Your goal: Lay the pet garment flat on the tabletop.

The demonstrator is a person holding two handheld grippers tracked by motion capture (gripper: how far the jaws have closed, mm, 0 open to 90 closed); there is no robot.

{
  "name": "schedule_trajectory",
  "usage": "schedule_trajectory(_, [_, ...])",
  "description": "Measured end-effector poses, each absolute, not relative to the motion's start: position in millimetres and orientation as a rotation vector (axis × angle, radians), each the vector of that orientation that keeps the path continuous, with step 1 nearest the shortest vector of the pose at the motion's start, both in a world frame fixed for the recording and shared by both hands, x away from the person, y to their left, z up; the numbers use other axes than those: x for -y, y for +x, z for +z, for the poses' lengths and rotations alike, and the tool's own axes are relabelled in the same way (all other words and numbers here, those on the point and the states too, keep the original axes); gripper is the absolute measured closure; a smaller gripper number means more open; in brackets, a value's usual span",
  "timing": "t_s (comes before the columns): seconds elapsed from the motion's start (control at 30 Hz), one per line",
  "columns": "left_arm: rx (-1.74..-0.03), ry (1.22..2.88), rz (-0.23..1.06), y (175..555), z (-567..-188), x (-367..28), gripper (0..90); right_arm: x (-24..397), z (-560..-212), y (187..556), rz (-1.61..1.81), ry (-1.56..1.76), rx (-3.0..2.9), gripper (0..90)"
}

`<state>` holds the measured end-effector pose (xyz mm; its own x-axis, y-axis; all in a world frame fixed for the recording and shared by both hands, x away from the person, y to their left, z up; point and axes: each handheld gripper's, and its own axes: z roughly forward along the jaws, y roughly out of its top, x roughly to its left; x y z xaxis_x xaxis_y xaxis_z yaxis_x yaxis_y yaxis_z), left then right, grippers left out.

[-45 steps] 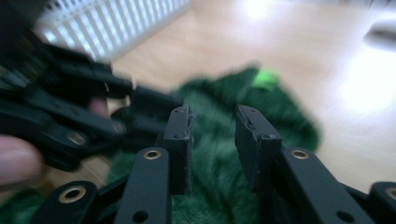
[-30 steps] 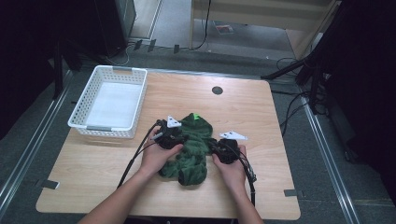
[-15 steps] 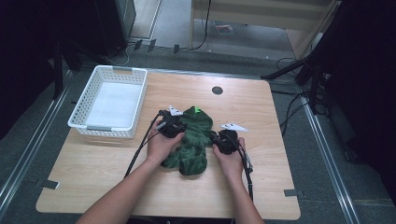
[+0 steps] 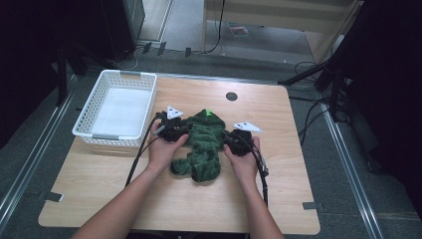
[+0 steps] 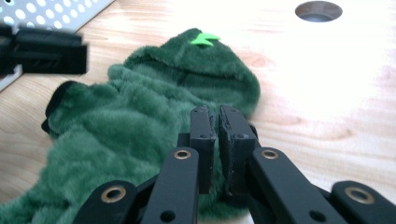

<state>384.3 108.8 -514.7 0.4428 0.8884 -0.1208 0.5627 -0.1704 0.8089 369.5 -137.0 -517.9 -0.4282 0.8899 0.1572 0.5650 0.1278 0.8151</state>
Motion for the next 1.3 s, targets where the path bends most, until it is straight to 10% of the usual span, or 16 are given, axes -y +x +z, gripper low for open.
schedule_trajectory(0.37, [-1.275,1.973,0.458,380.0,-539.4,-110.9,81.6,122.1,-544.2,387.3,1.113,1.453,-2.140,85.9])
schedule_trajectory(0.5, [-1.263,1.937,0.440,376.5,-532.3,-113.1,69.5,125.2,-535.5,383.3,1.147,1.429,-2.126,78.6])
schedule_trajectory(0.8, [-1.132,1.887,0.371,308.2,-514.5,-137.7,60.6,122.2,-491.4,303.8,1.363,1.226,-2.209,62.9])
schedule_trajectory(1.17, [-1.084,1.980,0.305,258.4,-542.7,-138.1,56.3,74.8,-517.5,238.3,1.193,1.166,-2.282,44.0])
schedule_trajectory(1.3, [-1.068,2.006,0.334,255.6,-547.3,-136.3,58.5,73.3,-525.6,238.5,1.109,1.164,-2.238,76.0])
